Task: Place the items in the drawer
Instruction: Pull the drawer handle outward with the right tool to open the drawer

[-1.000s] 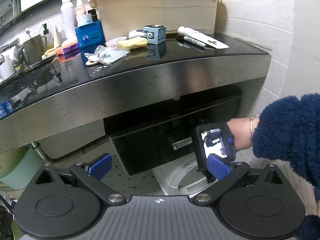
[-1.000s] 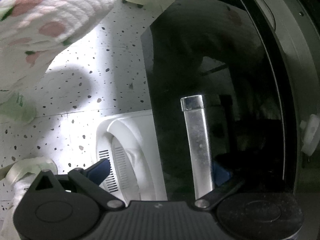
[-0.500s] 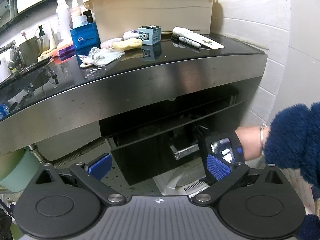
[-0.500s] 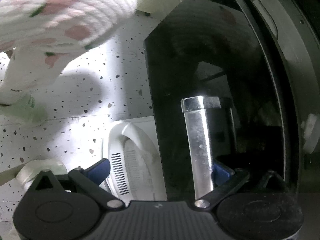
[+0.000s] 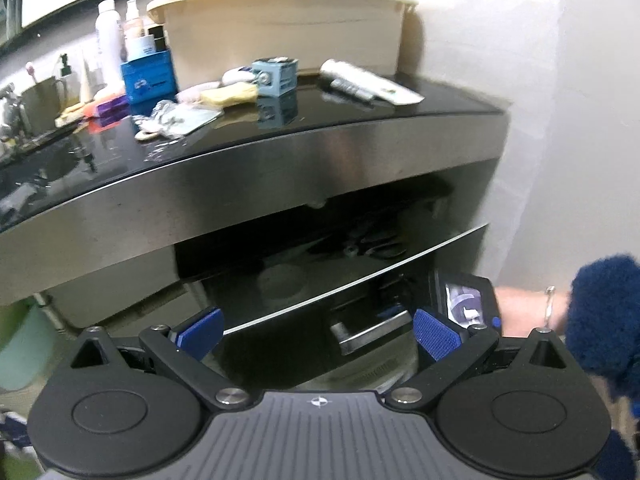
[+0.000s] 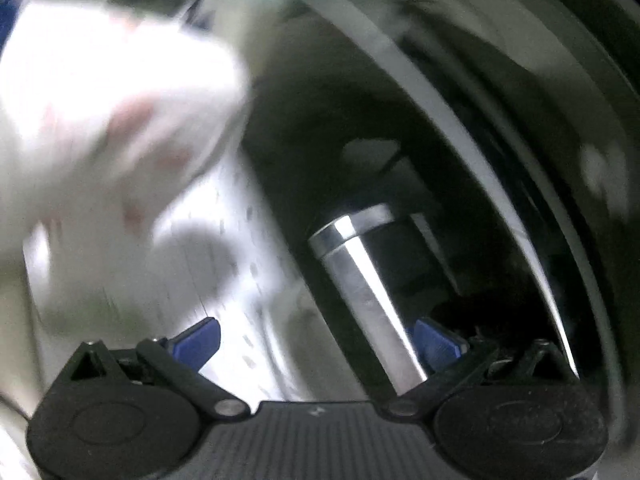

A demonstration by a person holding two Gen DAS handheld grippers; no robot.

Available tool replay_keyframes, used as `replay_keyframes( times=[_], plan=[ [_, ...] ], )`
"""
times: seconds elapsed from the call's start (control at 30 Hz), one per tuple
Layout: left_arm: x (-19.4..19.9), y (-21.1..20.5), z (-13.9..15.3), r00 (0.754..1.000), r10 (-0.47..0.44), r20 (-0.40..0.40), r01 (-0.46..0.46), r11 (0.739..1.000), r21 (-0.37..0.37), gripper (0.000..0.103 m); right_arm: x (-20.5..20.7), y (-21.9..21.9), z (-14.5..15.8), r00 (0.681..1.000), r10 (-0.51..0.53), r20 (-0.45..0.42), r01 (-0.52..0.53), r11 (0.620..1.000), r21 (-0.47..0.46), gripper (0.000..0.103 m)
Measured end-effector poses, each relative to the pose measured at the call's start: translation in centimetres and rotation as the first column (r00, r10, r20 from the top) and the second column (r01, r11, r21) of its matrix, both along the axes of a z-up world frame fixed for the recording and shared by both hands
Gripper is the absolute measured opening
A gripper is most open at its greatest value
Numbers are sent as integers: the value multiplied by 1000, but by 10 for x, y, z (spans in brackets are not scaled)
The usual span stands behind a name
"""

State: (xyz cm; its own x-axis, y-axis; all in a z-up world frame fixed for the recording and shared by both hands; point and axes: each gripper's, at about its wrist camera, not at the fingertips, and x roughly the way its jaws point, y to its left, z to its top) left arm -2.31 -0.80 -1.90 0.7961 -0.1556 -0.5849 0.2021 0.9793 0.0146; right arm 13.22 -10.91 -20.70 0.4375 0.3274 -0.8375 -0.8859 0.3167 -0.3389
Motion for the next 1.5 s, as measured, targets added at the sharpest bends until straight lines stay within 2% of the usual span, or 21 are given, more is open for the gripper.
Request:
replay_keyframes(
  times=[0.07,0.17,0.23,0.33,0.37,0.43,0.5,0.6,0.73,0.8,0.9,0.93,1.0,1.2,1.4,1.5],
  plan=[
    [-6,-2,3,999,-26,38,27,1000,-10,102,5,-10,18,992,-118,-50,124,985,120,103],
    [-12,-8,5,996,-57,75,58,998,-12,102,4,-28,39,960,-265,-89,279,914,293,103],
    [-16,-12,7,992,-76,98,78,997,-13,102,1,-38,48,924,-365,-112,378,832,407,103],
    [-22,-17,8,987,-101,127,103,995,-8,102,-4,-52,62,851,-497,-167,498,666,555,102],
    [-24,-19,8,986,-103,132,104,995,0,102,-6,-52,64,833,-528,-168,517,632,577,101],
    [-27,-21,7,984,-105,140,104,994,15,102,-7,-52,63,802,-573,-168,541,581,608,92],
    [-30,-23,7,983,-110,146,107,994,25,102,-3,-49,56,780,-596,-191,568,544,617,88],
    [-33,-25,6,982,-118,149,114,993,35,102,2,-42,44,755,-625,-198,600,536,593,80],
    [-33,-26,4,981,-127,144,123,992,38,102,11,-42,27,711,-673,-203,651,521,552,79],
    [-32,-26,3,982,-129,139,125,992,37,102,15,-38,21,701,-689,-186,663,532,527,79],
    [-30,-25,3,983,-128,132,124,992,36,102,19,-33,17,705,-689,-171,663,554,503,79],
    [-30,-25,2,983,-127,130,124,992,36,102,20,-32,16,717,-677,-164,652,570,501,79],
    [-30,-25,2,983,-127,130,123,992,37,102,22,-30,12,714,-680,-165,659,575,485,79],
    [-30,-25,3,983,-128,133,124,991,40,102,27,-28,4,696,-695,-178,685,569,456,80],
    [-28,-25,2,983,-137,123,134,990,37,102,29,-21,0,682,-710,-176,700,564,437,88],
    [-29,-26,2,983,-134,124,131,991,38,102,29,-19,-2,678,-714,-174,703,561,437,88]
  ],
)
